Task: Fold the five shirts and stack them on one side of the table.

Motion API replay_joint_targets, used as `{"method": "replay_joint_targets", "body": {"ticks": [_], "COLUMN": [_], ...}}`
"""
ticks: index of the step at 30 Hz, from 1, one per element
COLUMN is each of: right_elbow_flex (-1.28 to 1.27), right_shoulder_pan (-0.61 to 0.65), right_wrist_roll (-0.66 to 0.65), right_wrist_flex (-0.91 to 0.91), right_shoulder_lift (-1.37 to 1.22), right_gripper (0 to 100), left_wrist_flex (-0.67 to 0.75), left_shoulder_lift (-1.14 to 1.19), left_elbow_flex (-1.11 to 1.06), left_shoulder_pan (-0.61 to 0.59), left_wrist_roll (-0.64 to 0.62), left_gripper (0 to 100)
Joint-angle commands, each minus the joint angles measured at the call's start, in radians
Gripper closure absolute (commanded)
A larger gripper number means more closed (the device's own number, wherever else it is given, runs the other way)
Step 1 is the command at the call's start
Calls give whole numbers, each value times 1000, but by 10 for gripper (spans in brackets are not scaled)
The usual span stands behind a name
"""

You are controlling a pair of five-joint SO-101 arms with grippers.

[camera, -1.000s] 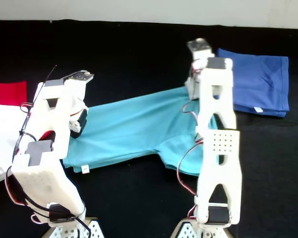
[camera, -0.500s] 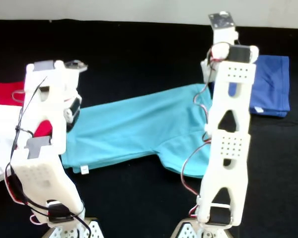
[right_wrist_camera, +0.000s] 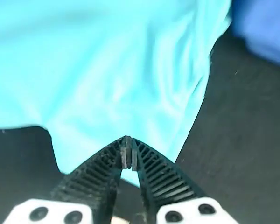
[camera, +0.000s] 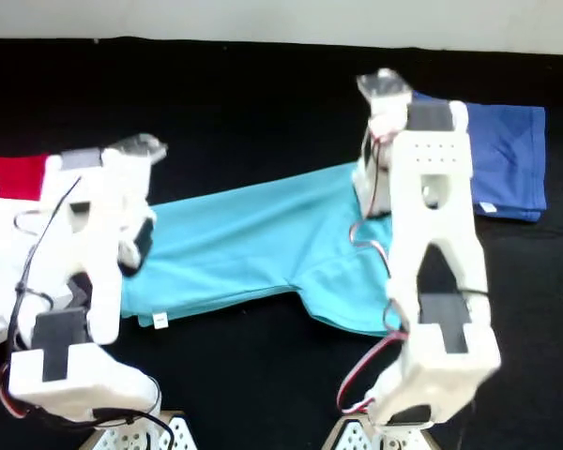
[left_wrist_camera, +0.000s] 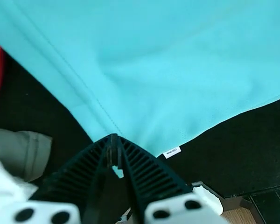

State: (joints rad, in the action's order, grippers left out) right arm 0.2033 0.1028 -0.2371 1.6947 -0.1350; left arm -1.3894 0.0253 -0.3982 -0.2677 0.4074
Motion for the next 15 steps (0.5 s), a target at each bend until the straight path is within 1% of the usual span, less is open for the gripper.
{"method": "replay_joint_targets", "body": {"ticks": [1,4,8,11,15], "right_elbow_flex": [-354,-634,-881,-960,-964], "right_shoulder_pan": [-8,-25,-45,-85,-170], "right_wrist_roll": [-71,-112,-161,-184,-227], "right_wrist_flex": [-166,-351,-601,-740,-785], "right_shoulder_lift": [182,249,260,259,248], "right_gripper": [993,993,993,993,993], "left_wrist_flex": [121,199,235,233,233], "left_shoulder_lift": [-84,-99,-104,-105,-105], "left_elbow_flex": [-171,-248,-271,-268,-271], "left_shoulder_pan": [13,13,10,7,7], "left_wrist_roll": [-5,-5,-5,-6,-8], "left_gripper": [992,992,992,992,992]}}
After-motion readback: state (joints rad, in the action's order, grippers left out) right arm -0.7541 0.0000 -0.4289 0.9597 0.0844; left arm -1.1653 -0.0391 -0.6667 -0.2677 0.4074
